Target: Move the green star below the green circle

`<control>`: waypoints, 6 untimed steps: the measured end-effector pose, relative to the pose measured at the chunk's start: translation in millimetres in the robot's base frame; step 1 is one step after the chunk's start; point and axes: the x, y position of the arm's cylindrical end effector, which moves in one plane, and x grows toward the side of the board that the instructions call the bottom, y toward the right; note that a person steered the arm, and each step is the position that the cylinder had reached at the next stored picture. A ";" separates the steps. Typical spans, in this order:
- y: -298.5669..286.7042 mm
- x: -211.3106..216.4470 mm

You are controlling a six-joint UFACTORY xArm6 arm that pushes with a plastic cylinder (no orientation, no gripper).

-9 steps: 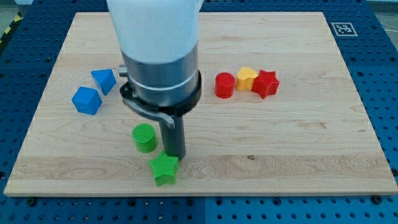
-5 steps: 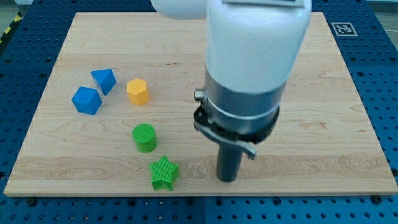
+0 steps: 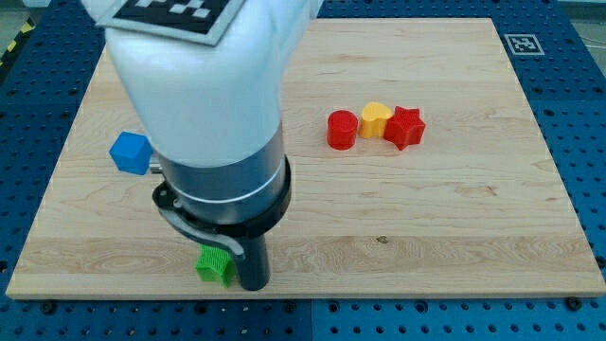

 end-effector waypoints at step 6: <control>9.8 -101.9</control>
